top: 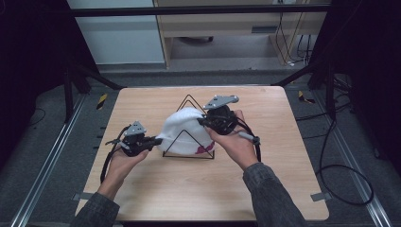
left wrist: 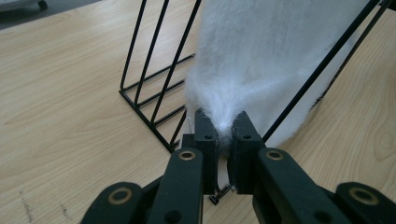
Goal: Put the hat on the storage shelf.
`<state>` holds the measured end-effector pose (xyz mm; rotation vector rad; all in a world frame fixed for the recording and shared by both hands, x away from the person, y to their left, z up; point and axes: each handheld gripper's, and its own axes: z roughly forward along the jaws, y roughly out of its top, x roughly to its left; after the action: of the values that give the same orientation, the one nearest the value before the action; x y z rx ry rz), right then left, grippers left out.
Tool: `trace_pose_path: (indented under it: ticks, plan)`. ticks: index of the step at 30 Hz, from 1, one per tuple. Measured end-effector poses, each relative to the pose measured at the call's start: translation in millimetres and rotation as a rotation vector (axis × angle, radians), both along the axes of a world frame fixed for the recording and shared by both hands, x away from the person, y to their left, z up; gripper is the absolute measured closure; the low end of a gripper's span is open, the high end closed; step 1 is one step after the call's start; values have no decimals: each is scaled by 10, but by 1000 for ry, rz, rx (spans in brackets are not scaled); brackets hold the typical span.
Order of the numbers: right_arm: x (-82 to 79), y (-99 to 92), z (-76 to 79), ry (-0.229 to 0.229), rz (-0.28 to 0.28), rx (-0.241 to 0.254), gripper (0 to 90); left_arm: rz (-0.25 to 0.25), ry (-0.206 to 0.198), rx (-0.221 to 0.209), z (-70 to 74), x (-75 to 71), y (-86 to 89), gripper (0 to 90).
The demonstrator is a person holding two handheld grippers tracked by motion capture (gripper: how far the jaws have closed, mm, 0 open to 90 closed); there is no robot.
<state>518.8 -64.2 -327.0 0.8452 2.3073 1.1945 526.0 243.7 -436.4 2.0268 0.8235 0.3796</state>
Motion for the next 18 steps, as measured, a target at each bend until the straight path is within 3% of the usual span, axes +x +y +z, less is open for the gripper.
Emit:
trace_pose_path:
  ticks: [13, 18]
  plan:
    - [4, 83, -81, 15, 13, -13, 811, 3, 17, 11, -93, 9, 33, 834]
    - [-30, 78, -59, 19, 5, -14, 723, 3, 22, 20, -93, 3, 46, 824]
